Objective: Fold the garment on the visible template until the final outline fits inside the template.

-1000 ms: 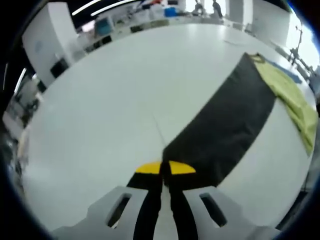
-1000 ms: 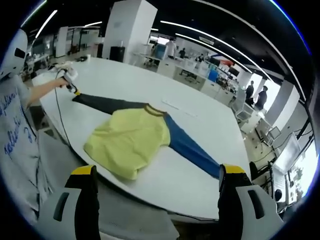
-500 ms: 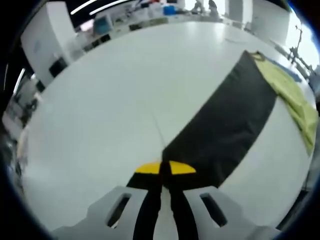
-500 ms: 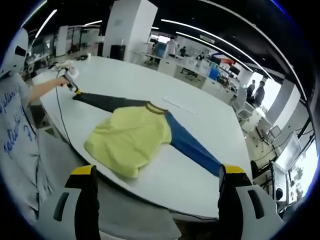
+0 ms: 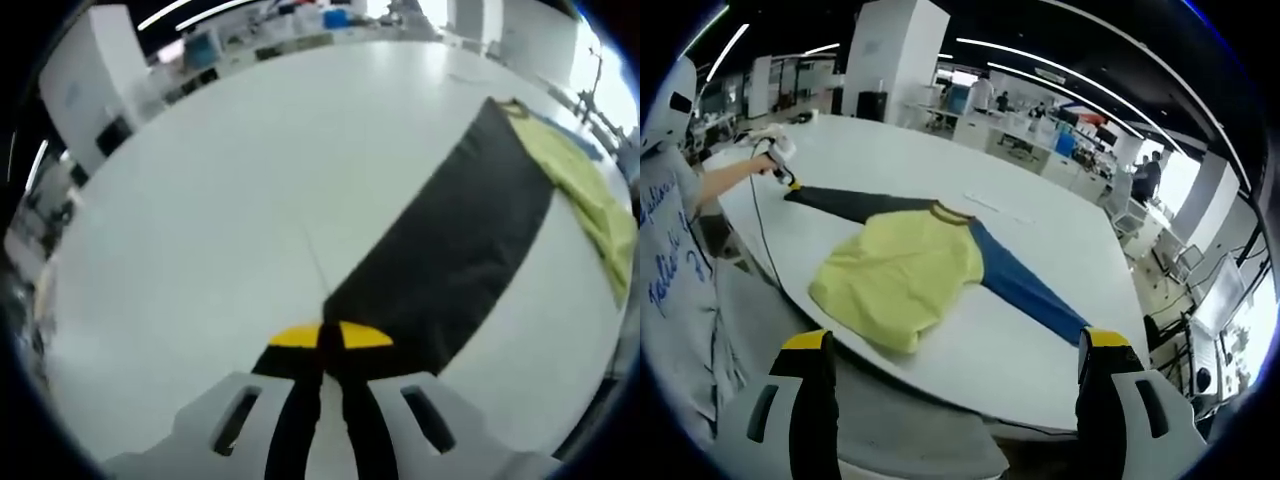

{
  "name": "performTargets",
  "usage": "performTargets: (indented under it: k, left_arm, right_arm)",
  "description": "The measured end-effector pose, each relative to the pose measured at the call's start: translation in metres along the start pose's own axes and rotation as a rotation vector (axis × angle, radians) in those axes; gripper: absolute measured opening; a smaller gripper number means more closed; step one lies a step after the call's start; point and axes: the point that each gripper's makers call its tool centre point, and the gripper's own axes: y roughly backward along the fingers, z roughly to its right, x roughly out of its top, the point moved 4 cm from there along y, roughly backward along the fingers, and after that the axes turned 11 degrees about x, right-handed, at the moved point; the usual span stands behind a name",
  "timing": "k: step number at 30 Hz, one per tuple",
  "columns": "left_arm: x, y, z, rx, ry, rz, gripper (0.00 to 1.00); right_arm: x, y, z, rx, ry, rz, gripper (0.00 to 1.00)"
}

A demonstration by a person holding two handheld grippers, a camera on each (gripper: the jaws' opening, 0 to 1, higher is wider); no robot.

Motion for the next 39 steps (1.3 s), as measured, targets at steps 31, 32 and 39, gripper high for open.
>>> performTargets:
  k: [31,32,39]
  left_arm:
    - [0.004,0.008,-0.011,0.051,0.024,0.070,0.27]
    - [0.005,0.009,-0.011,0.051,0.026,0.072,0.30]
    - [0.017,0.024,-0.010,0.056,0.031,0.122,0.39]
  right_arm:
    - [-0.005,0.004,0.003,-0.016,-0.006,0.022,1.00]
    - [-0.005,0.004,0.003,-0.016,-0.007,0.027,1.00]
    - [-0.008,0.000,0.010,0.000,-0.004,0.036,1.00]
